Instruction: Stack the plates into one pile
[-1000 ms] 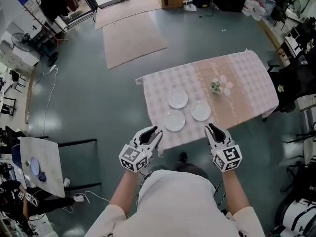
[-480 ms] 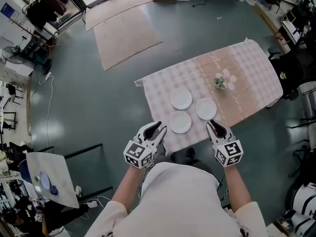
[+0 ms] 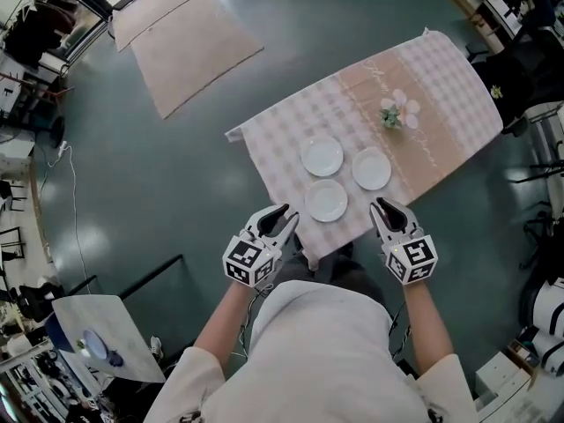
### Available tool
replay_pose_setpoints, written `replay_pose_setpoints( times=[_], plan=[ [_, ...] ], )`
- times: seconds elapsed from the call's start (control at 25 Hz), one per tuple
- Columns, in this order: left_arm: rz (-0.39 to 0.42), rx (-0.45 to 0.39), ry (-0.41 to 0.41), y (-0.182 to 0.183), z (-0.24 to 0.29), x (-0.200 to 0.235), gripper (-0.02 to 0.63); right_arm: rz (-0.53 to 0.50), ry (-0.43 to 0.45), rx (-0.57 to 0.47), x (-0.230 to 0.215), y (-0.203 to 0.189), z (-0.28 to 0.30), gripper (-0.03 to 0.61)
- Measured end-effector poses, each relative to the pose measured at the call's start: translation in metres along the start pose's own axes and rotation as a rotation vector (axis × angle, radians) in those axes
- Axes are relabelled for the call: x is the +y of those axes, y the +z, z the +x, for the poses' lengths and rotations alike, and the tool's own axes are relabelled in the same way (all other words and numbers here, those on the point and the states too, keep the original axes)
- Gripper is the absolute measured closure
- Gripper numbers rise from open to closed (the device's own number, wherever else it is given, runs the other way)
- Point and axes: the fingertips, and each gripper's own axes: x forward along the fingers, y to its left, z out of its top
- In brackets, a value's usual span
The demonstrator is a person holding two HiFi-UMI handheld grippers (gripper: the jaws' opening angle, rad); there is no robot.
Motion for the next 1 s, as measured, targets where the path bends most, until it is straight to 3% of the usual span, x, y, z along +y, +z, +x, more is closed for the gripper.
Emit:
replay_pose_setpoints(
  times=[0.32, 0.64, 1.0],
  plan=[
    [-0.055, 0.091, -0.053, -0.034, 0.044, 0.032, 0.497, 0.045, -0.009, 0.082, -0.011, -0.029, 0.051, 0.491],
    [-0.105, 0.145, -0.087, -0.044, 0.093, 0.070, 0.497, 0.135, -0.038, 0.146, -0.034, -0.058, 0.103, 0.489],
    [-0.159, 0.253, -0.069, -0.071, 0.147, 0.119, 0.497, 0.263, -0.057, 0.238, -0.066, -0.103, 0.167, 0.489]
  ],
)
